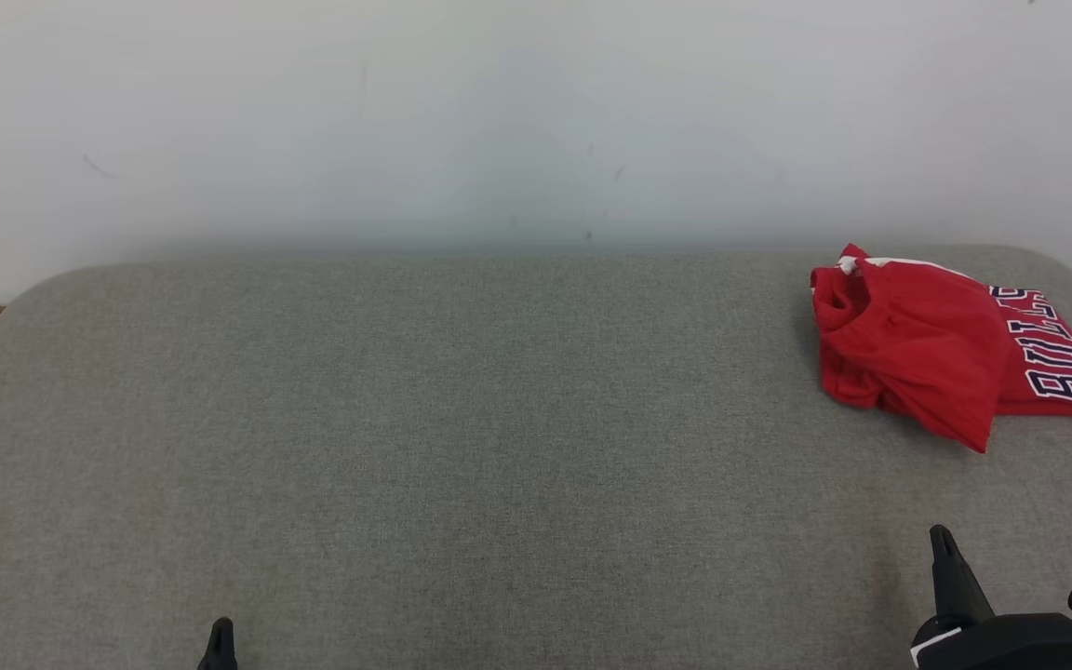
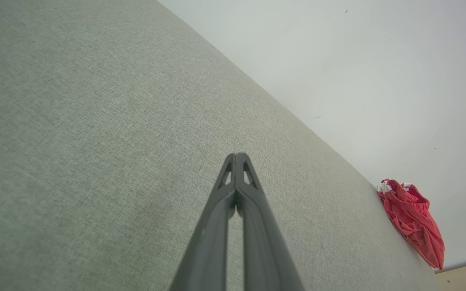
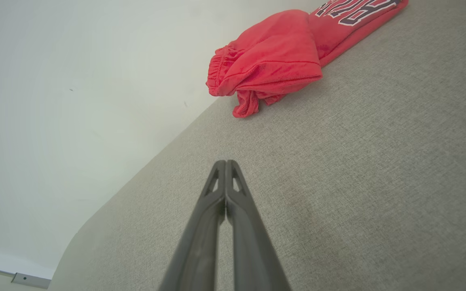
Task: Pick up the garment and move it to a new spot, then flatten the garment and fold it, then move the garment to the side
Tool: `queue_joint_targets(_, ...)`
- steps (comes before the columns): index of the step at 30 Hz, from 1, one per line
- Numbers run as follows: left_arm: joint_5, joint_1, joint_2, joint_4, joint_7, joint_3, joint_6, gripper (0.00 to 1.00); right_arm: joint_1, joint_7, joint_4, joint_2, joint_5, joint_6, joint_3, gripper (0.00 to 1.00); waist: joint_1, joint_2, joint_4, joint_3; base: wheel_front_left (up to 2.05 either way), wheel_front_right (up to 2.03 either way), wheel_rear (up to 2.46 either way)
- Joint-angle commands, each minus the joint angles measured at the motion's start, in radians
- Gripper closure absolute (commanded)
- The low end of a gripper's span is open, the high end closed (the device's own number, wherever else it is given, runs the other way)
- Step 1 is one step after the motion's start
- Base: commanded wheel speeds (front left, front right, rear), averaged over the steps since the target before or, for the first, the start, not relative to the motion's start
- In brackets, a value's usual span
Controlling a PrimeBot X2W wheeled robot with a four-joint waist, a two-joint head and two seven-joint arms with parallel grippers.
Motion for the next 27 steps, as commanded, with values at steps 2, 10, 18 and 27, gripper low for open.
queue_joint_targets(2, -0.056, -0.034, -0.003, 0.007, 0.005, 0.009, -0.018, 1.00, -0.035, 0.016, 0.004, -0.008, 0.063, 0.000, -0.019, 1.00, 0.0000, -0.0001, 0.000, 0.002, 0.00, 0.00, 0.00)
queue_joint_targets(10, -0.141, -0.058, -0.015, 0.034, 0.013, 0.015, -0.042, 1.00, -0.056, 0.045, 0.029, -0.006, 0.155, 0.000, -0.048, 1.00, -0.0001, -0.0001, -0.001, 0.005, 0.00, 0.00, 0.00)
queue_joint_targets(18, -0.232, -0.083, -0.029, 0.063, 0.022, 0.021, -0.069, 1.00, -0.079, 0.077, 0.056, -0.003, 0.252, 0.000, -0.079, 1.00, -0.0001, -0.0001, -0.001, 0.009, 0.00, 0.00, 0.00)
queue_joint_targets(27, -0.324, -0.109, -0.043, 0.094, 0.031, 0.027, -0.095, 1.00, -0.103, 0.111, 0.083, 0.000, 0.352, 0.000, -0.113, 1.00, -0.0001, -0.0001, -0.001, 0.013, 0.00, 0.00, 0.00)
